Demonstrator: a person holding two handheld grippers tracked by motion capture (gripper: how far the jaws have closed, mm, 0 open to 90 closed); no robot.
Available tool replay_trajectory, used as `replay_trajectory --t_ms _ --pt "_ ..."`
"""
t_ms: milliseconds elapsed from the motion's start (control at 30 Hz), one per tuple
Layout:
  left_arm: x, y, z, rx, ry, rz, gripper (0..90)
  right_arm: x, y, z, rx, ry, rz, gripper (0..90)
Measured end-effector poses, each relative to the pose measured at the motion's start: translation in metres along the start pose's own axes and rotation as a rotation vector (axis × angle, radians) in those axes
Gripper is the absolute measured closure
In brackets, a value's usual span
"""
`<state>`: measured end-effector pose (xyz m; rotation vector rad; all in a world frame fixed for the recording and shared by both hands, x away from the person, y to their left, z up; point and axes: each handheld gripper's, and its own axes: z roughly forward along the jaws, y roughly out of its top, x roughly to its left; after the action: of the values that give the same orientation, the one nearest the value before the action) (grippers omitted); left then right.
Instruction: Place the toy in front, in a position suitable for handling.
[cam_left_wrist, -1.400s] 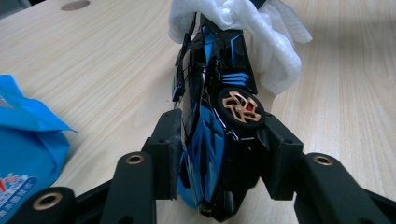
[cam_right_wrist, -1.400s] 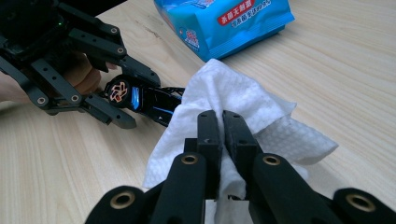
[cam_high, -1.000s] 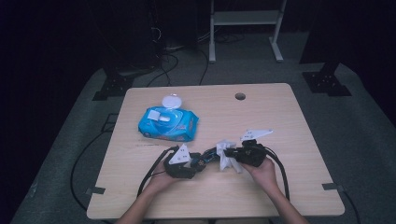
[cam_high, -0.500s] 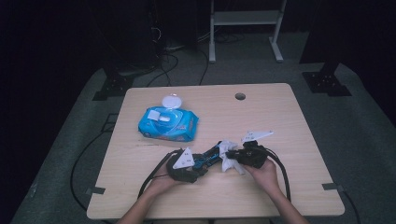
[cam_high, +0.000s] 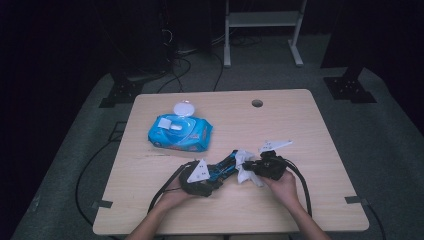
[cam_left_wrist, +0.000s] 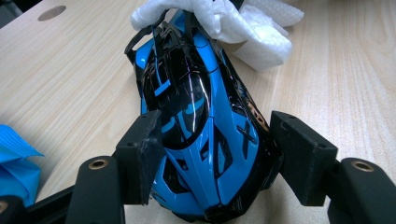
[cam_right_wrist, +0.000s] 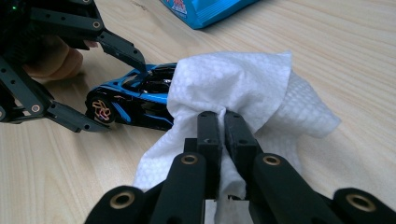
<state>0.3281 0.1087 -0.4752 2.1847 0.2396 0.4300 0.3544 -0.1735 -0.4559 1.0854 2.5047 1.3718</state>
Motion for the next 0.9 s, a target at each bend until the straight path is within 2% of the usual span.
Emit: replay_trajectory --t_ms 433,467,567,667,900 --pt "-0.003 0.002 0.002 0.019 -0.025 0.018 32.1 -0.005 -0.004 0.004 0.029 -0.009 0.012 85.4" --pt "-0.003 0.002 0.001 0.004 -0.025 0.022 32.3 -0.006 -0.004 0.004 0.027 -0.009 0.015 85.4" --pt "-0.002 0.003 0.000 0.015 -0.022 0.009 29.4 -0.007 -0.004 0.001 0.017 -0.006 0.024 85.4" --pt "0.001 0.003 -0.005 -0.020 -0.013 -0.024 27.9 -0.009 -0.004 -0.003 0.018 -0.009 0.032 85.4" --pt "0.006 0.005 -0.012 -0.046 0.005 -0.041 26.0 -0.015 -0.003 -0.024 -0.007 -0.034 0.041 85.4"
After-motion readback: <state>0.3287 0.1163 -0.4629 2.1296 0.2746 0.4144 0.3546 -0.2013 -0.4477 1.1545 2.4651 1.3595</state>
